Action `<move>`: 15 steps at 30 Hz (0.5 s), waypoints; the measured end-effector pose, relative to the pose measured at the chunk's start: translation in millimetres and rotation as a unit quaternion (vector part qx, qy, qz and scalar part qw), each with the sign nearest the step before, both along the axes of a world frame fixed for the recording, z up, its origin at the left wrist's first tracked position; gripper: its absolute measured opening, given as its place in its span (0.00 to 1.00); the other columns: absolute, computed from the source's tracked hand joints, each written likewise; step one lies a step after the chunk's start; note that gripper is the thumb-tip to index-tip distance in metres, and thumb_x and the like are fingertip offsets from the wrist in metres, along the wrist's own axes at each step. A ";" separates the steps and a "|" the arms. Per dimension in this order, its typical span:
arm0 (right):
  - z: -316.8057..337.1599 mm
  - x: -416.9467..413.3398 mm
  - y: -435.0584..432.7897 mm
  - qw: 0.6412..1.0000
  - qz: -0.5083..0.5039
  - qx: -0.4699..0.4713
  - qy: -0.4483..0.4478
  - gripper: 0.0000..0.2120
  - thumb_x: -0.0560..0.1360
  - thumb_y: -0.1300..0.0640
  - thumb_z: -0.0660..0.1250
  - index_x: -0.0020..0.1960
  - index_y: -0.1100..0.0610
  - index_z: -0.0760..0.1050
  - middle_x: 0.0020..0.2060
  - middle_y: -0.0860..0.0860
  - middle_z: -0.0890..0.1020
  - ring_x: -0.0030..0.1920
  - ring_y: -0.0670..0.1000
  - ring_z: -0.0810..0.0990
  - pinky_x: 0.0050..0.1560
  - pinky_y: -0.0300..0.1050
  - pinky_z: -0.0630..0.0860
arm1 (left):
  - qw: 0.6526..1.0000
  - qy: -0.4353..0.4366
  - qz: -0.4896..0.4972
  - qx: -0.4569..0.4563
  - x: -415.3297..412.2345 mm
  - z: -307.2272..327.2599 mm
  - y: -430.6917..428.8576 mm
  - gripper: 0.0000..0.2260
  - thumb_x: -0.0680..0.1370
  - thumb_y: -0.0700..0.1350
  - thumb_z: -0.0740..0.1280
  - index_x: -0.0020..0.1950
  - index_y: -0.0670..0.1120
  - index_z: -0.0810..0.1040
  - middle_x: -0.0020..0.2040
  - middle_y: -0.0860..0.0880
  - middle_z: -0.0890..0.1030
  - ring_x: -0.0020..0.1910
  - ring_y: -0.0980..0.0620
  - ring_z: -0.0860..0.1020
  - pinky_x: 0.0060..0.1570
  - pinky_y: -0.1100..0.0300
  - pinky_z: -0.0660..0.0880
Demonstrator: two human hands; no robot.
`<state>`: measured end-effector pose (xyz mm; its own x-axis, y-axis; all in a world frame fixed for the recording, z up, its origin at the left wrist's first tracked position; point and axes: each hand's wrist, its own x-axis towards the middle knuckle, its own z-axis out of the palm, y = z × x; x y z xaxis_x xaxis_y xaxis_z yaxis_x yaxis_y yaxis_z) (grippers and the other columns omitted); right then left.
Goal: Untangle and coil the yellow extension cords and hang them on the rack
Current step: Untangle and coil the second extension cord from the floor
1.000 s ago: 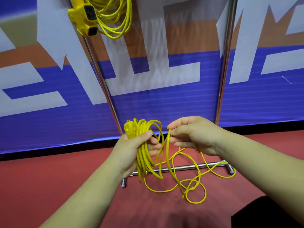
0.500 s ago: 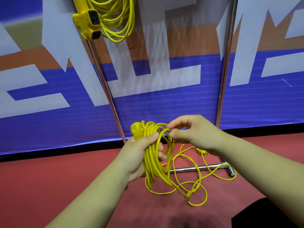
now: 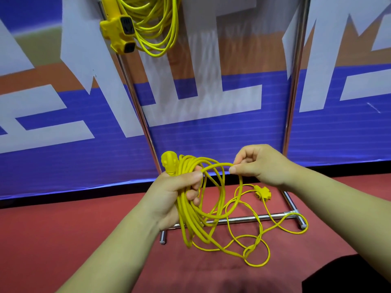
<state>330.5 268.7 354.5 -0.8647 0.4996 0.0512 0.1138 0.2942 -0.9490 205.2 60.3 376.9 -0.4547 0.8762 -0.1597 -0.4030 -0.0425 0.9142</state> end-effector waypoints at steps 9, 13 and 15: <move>-7.4 -7.0 0.0 0.999 -0.002 -0.009 0.037 0.10 0.66 0.54 0.81 0.39 0.57 0.81 0.33 0.61 0.81 0.35 0.53 0.77 0.41 0.52 0.71 | 0.990 -0.045 -0.122 -0.047 14.3 -1.0 1.2 0.09 0.67 0.40 0.74 0.46 0.42 0.84 0.25 0.49 0.68 0.20 0.57 0.66 0.25 0.63 0.69; -4.9 -4.5 -0.9 0.998 0.007 -0.032 0.048 0.07 0.69 0.57 0.79 0.39 0.57 0.81 0.32 0.56 0.80 0.35 0.52 0.76 0.41 0.50 0.71 | 0.991 -0.045 -0.126 -0.008 14.8 -3.4 0.9 0.19 0.60 0.44 0.83 0.48 0.42 0.84 0.27 0.48 0.71 0.22 0.54 0.70 0.29 0.59 0.75; -3.1 -1.9 -0.8 0.998 0.009 -0.038 0.053 0.06 0.70 0.59 0.78 0.41 0.59 0.81 0.34 0.57 0.83 0.37 0.53 0.78 0.43 0.51 0.74 | 0.994 -0.052 -0.100 0.011 14.6 -2.9 0.6 0.22 0.56 0.46 0.85 0.47 0.43 0.85 0.29 0.47 0.73 0.24 0.52 0.73 0.31 0.57 0.77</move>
